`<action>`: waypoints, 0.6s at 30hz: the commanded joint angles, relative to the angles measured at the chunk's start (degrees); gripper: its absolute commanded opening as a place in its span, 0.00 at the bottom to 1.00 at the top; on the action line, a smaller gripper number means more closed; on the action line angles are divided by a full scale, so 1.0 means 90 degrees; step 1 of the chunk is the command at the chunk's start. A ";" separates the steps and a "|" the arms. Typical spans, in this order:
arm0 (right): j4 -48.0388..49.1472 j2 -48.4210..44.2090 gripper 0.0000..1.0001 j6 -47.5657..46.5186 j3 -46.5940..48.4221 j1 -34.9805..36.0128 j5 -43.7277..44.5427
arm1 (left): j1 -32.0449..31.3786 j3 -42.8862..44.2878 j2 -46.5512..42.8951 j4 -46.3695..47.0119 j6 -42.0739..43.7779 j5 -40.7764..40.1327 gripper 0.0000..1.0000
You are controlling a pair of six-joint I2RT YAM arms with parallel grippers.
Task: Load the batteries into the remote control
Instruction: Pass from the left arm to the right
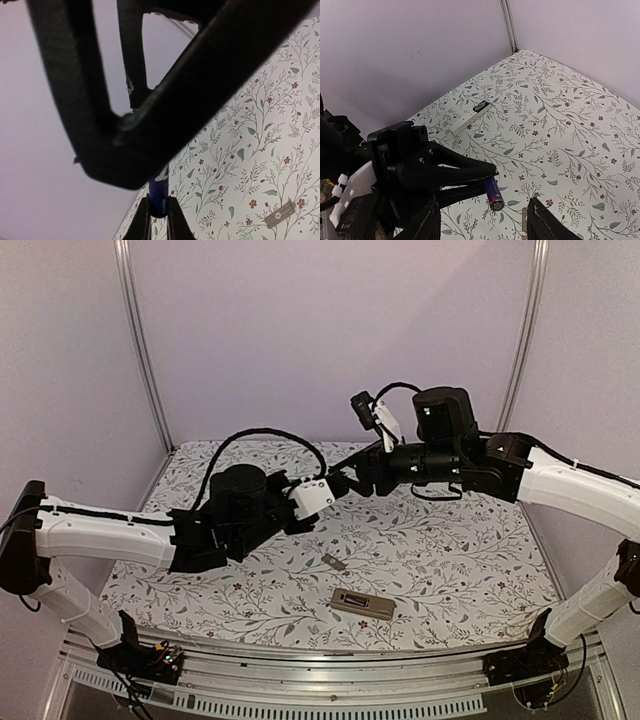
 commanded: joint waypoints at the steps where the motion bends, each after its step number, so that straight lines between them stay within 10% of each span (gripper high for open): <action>1: -0.0070 0.0271 0.53 0.0437 0.0331 0.0029 -0.0220 | -0.0199 -0.0069 0.0136 -0.0170 0.0441 -0.0251 0.00; 4: -0.0085 0.0389 0.36 0.0464 0.0335 0.0032 -0.0240 | -0.0205 -0.0072 0.0134 -0.0146 0.0458 -0.0202 0.00; 18: -0.0229 0.0511 0.28 0.0474 0.0168 -0.0004 -0.0141 | -0.0206 -0.0052 0.0059 -0.0112 0.0371 0.0193 0.00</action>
